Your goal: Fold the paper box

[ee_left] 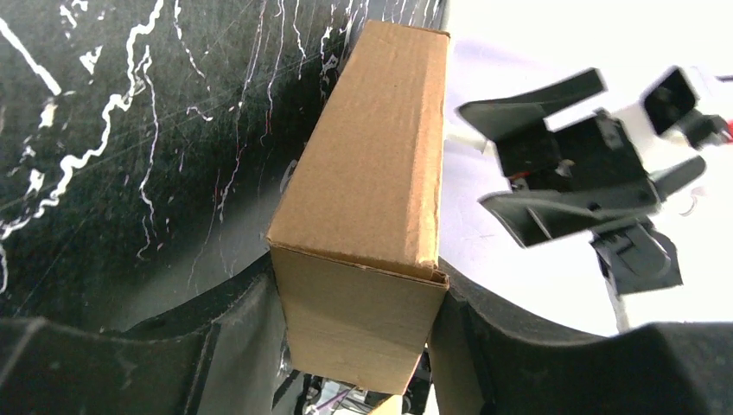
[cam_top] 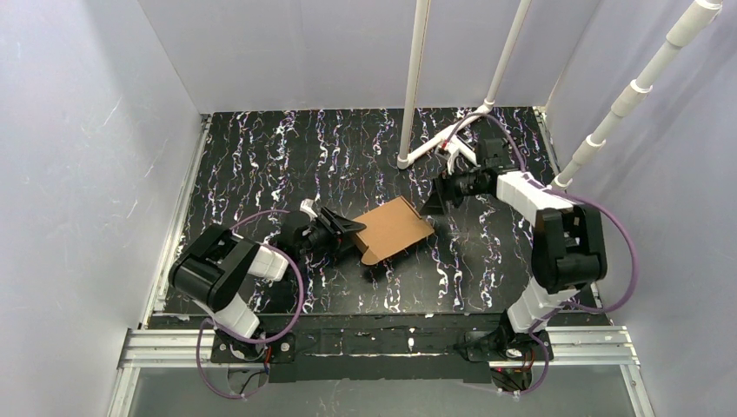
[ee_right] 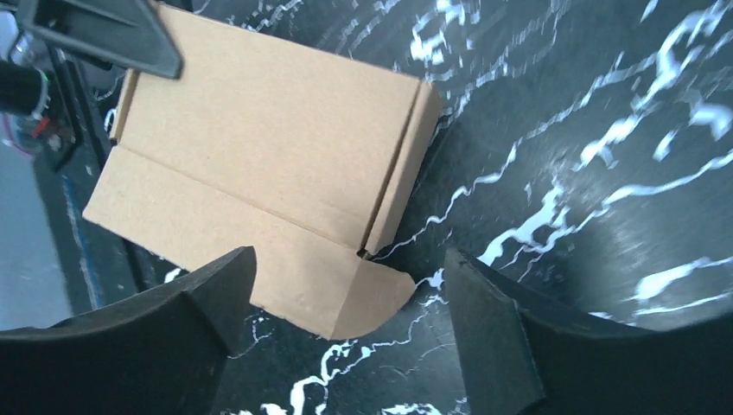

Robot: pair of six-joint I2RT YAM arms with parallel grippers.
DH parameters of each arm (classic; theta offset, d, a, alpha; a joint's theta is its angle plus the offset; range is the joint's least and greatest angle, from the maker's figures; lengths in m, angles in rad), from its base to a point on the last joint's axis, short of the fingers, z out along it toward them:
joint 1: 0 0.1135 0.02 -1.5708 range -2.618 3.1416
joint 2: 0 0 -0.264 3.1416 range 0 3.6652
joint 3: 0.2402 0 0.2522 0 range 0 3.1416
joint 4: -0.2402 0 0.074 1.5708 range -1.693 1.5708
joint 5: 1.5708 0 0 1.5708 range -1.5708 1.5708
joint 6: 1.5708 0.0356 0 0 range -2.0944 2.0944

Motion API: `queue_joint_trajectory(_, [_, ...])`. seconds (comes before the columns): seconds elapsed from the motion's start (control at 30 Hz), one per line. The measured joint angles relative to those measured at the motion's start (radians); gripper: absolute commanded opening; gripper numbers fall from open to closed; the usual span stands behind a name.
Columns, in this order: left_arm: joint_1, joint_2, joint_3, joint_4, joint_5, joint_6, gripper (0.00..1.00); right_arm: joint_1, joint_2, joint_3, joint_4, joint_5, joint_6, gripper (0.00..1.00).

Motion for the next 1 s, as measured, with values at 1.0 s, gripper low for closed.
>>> queue_joint_trajectory(1.0, [0.015,-0.117,0.095,-0.292,0.097,-0.484,0.33,0.401,-0.29,-0.063,-0.189,0.253,-1.125,0.98])
